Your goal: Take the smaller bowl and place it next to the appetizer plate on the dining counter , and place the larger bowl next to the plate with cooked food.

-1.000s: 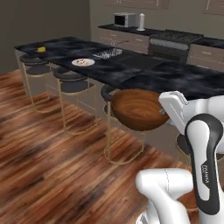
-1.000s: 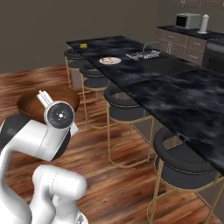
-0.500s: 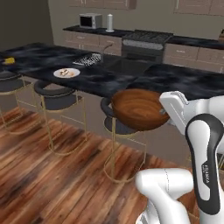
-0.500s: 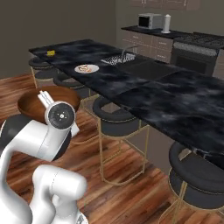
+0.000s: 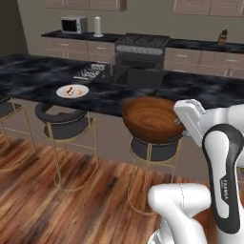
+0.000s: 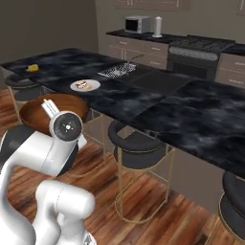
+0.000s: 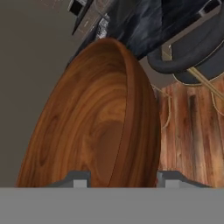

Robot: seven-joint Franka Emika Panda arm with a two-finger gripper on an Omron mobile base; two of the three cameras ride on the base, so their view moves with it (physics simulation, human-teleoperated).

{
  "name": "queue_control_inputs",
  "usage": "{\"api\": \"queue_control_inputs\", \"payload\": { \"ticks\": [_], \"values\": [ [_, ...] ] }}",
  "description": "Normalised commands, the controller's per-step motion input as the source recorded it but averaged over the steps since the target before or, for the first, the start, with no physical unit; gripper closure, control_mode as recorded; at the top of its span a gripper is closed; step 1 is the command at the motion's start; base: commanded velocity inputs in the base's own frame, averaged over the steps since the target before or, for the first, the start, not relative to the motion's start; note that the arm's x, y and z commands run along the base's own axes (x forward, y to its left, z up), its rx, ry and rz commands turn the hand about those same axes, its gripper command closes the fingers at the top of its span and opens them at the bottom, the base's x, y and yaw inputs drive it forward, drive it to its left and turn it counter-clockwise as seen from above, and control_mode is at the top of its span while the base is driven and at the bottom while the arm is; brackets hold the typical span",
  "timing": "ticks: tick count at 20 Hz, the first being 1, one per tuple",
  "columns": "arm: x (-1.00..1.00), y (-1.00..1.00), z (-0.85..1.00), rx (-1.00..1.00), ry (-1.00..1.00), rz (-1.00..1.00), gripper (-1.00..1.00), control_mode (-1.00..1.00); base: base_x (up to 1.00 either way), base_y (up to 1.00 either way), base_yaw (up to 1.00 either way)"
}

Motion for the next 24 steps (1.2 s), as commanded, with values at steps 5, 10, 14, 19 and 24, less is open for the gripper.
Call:
{"api": "queue_control_inputs", "payload": {
  "ticks": [5, 10, 14, 19, 24],
  "values": [
    [0.00, 0.00, 0.00, 0.00, 0.00, 0.00, 1.00, 1.00, 0.91, 0.93, -0.37],
    [0.00, 0.00, 0.00, 0.00, 0.00, 0.00, 1.00, 1.00, 0.88, 0.78, -0.33],
    [0.00, 0.00, 0.00, 0.00, 0.00, 0.00, 1.00, 1.00, 0.80, 0.48, -0.18],
    [0.00, 0.00, 0.00, 0.00, 0.00, 0.00, 1.00, 1.00, 0.63, 0.20, -0.03],
    [0.00, 0.00, 0.00, 0.00, 0.00, 0.00, 1.00, 1.00, 0.57, 0.17, 0.00]
  ]
}}
